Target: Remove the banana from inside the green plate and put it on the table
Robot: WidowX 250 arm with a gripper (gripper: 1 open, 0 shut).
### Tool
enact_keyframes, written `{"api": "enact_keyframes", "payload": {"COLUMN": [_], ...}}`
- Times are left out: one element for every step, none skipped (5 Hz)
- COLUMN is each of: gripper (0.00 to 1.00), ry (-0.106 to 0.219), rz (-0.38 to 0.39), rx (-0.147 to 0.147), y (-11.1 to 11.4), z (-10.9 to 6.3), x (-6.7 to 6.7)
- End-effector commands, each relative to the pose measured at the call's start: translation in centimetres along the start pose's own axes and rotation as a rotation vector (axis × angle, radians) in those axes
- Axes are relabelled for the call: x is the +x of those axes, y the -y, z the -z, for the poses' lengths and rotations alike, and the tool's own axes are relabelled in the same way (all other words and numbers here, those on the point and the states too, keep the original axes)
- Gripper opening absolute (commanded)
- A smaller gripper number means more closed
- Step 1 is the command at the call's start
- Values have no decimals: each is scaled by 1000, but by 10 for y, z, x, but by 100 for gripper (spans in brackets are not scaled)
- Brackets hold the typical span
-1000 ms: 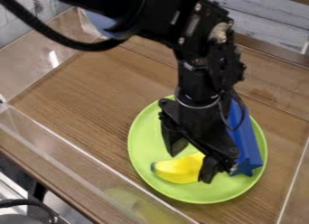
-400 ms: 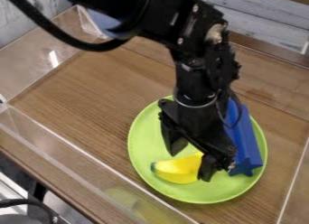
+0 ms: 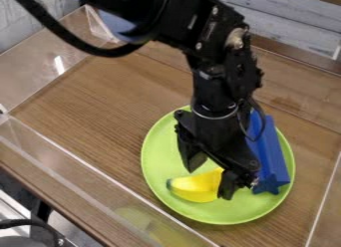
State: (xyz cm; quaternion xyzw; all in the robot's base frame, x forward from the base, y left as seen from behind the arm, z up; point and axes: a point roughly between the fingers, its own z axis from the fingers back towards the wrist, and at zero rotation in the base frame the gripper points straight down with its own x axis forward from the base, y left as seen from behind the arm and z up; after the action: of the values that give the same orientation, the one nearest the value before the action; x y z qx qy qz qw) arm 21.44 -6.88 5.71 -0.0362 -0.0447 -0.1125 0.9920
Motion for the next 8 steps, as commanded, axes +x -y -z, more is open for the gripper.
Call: {"api": "enact_keyframes", "payload": {"gripper": [100, 100, 100, 100, 100, 0, 0, 0], "ry": [25, 25, 24, 25, 26, 27, 18, 5], "rz": [-11, -14, -17, -23, -29, -35, -39, -46], "rx": [0, 1, 4, 2, 1, -1, 2, 3], "y": [-2, -3, -3, -4, -5, -6, -6, -7], "z": [-4, -3, -3, 2, 7, 12, 9, 5], "x": [6, 7, 8, 7, 7, 6, 6, 5]}}
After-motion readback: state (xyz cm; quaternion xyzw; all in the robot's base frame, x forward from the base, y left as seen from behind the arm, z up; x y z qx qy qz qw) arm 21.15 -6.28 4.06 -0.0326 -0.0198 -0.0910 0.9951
